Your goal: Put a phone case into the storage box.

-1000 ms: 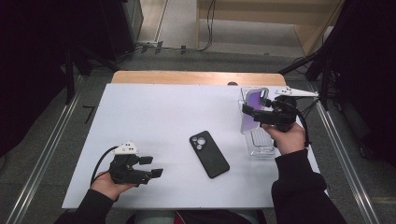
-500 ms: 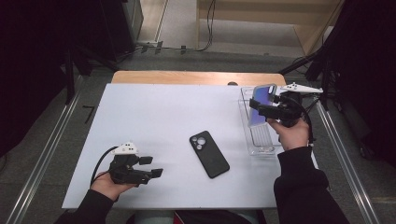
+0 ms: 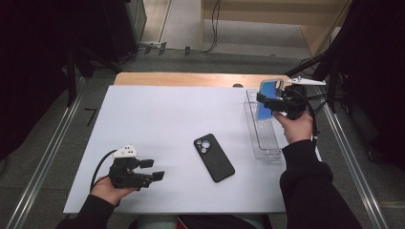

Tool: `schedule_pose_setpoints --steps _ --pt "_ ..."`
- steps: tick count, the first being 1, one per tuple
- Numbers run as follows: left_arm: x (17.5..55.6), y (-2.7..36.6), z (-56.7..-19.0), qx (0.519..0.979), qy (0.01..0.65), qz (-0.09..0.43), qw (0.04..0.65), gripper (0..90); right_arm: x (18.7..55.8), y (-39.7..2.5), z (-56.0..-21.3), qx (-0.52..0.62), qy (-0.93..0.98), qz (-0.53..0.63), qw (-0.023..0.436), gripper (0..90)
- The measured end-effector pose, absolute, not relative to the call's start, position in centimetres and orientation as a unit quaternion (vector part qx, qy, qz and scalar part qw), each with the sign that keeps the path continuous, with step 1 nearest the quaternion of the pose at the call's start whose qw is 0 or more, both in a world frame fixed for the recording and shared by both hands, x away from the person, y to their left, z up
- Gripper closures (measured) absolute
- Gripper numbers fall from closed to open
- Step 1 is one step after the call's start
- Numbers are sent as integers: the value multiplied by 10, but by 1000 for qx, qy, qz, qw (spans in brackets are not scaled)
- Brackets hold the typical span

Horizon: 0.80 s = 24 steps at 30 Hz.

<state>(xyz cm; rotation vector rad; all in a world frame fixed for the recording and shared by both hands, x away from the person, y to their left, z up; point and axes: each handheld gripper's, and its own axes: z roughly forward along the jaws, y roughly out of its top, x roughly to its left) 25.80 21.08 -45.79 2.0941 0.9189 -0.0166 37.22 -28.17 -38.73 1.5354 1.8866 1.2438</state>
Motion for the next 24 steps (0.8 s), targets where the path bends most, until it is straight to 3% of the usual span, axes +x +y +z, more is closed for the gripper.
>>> schedule_pose_setpoints --steps 24 --pt "257 210 -458 836 361 -12 413 313 441 -285 -412 596 658 408 214 153"
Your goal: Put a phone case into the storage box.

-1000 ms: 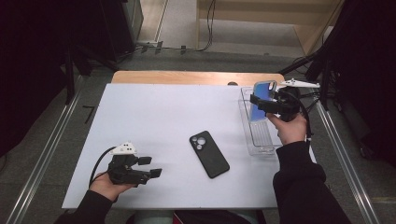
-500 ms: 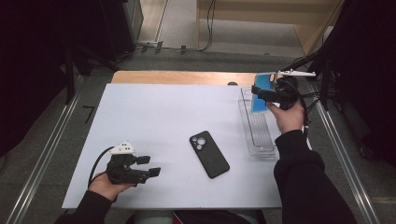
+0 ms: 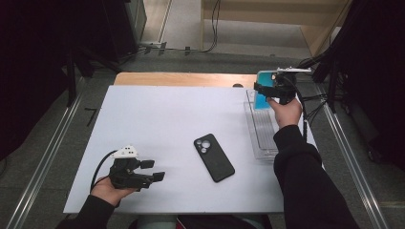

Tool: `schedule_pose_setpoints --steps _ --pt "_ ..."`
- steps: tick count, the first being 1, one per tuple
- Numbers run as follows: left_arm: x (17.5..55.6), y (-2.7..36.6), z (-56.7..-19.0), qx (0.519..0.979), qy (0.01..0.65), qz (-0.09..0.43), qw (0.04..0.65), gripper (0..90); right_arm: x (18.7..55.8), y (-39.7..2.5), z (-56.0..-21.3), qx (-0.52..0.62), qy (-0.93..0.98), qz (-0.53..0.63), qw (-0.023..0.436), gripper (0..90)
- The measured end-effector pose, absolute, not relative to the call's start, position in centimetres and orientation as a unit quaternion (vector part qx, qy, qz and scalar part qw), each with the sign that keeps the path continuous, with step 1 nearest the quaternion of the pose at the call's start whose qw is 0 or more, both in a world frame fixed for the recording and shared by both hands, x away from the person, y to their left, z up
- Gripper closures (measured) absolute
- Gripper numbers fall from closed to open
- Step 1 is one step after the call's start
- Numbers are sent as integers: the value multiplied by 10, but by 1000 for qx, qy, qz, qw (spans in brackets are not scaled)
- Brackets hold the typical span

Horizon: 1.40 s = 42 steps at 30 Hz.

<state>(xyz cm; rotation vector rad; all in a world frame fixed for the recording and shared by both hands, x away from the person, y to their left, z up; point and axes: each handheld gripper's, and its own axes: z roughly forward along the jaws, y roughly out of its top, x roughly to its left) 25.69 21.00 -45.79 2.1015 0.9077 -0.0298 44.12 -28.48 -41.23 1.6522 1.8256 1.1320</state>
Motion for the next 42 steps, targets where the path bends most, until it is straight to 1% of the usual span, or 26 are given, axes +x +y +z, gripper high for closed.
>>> schedule_pose_setpoints --steps 12,22,26,34,35,36,37,38,40,42 --pt "258 210 -460 836 363 -13 410 313 465 -286 -436 619 641 394 226 150" --pt "256 206 -461 841 357 -17 407 313 479 -279 -450 622 650 376 223 148" --pt "256 206 -462 840 357 -17 408 313 481 -277 -454 628 647 366 232 148" --pt "256 205 -462 841 357 -18 407 313 487 -277 -456 631 643 366 232 144" --pt "256 205 -462 841 357 -18 406 313 488 -277 -456 630 645 366 232 138" --pt "256 205 -462 841 357 -18 407 313 489 -277 -456 632 643 368 228 97" --pt "256 205 -462 840 358 -18 407 313 489 -278 -456 632 640 376 221 74" --pt "256 206 -461 840 358 -18 407 313 489 -279 -457 631 639 379 221 73" --pt "256 206 -461 839 358 -17 408 313 490 -278 -458 631 642 375 223 18" --pt "256 206 -461 840 359 -17 406 313 491 -278 -460 627 646 378 214 18"
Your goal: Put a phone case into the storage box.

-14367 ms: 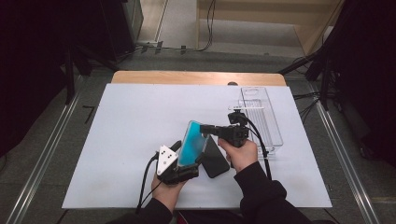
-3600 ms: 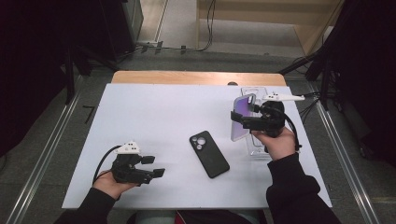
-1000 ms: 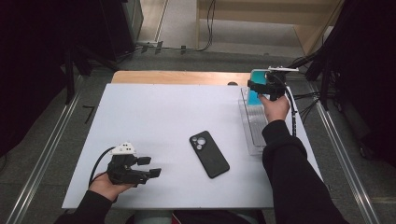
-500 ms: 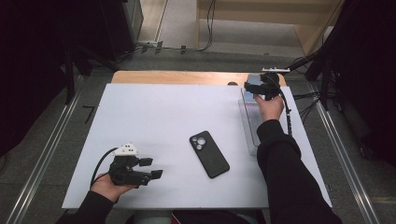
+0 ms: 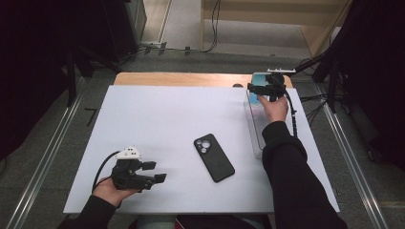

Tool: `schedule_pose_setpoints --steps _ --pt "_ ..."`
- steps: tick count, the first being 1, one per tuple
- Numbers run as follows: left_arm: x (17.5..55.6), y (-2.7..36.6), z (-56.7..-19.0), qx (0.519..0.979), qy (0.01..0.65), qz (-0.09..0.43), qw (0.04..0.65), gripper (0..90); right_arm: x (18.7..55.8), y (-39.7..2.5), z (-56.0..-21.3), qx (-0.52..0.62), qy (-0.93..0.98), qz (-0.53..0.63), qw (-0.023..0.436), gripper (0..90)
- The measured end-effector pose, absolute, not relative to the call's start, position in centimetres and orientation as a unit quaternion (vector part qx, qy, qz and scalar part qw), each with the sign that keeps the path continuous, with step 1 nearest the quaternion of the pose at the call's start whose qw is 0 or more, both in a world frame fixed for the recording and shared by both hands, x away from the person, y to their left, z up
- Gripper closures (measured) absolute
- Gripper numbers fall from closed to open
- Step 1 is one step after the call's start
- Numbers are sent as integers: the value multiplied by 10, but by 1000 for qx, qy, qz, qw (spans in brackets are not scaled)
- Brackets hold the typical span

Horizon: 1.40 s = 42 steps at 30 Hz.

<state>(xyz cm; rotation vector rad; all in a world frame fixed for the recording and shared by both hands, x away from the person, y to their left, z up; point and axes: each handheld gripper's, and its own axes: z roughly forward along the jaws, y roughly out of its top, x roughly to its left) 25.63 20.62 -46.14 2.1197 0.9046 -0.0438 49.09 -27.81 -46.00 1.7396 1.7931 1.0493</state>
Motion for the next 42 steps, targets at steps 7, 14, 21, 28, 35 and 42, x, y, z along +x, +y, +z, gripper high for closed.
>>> schedule_pose_setpoints --steps 7,14,21,28,35,42 --pt "257 206 -462 839 360 -17 407 313 488 -281 -457 630 646 378 209 18" --pt "257 206 -461 839 361 -16 407 313 479 -283 -451 628 649 382 197 19" --pt "258 206 -460 838 363 -16 407 311 464 -286 -444 629 654 377 186 19" --pt "261 208 -459 833 369 -20 411 310 443 -287 -438 630 655 384 162 19" --pt "266 207 -458 834 368 -24 410 310 421 -286 -435 608 669 404 136 46" --pt "270 206 -458 837 364 -30 408 309 399 -277 -431 575 694 417 120 47"
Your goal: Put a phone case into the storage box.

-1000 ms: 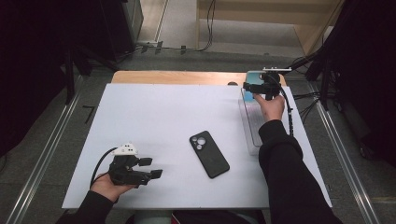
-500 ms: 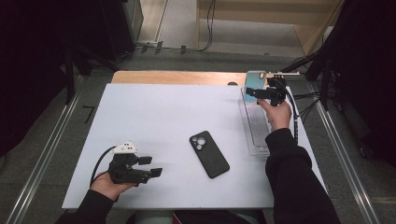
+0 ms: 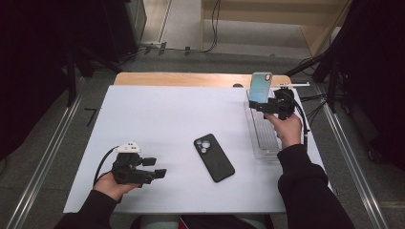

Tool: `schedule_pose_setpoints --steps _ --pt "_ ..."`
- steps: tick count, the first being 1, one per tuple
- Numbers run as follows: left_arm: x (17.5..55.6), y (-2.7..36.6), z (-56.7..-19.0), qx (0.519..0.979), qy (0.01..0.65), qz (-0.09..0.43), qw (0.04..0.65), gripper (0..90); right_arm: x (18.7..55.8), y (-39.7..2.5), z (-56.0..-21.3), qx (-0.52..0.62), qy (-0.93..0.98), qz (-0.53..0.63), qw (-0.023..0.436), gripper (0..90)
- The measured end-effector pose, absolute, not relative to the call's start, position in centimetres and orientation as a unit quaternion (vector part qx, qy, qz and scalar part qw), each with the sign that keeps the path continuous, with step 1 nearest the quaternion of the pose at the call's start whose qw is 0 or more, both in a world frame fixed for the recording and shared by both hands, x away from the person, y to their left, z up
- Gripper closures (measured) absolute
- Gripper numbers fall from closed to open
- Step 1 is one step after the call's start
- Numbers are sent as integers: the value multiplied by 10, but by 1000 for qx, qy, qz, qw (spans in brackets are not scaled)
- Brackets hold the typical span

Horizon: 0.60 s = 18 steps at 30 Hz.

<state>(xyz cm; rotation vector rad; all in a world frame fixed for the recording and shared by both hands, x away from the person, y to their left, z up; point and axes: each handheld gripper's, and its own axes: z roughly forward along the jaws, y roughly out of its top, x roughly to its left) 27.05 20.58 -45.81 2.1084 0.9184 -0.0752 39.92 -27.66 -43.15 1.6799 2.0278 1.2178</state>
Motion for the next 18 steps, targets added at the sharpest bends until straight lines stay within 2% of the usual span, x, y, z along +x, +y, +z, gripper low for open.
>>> schedule_pose_setpoints --steps 13,14,15,18 --pt "277 204 -456 837 361 -37 409 309 362 -256 -421 503 744 431 85 49" --pt "277 204 -456 838 358 -37 409 309 360 -254 -420 497 749 430 84 66" --pt "277 204 -455 838 358 -38 410 308 356 -252 -419 487 756 430 80 128" --pt "276 204 -454 838 356 -38 411 308 347 -248 -419 471 764 435 70 128"
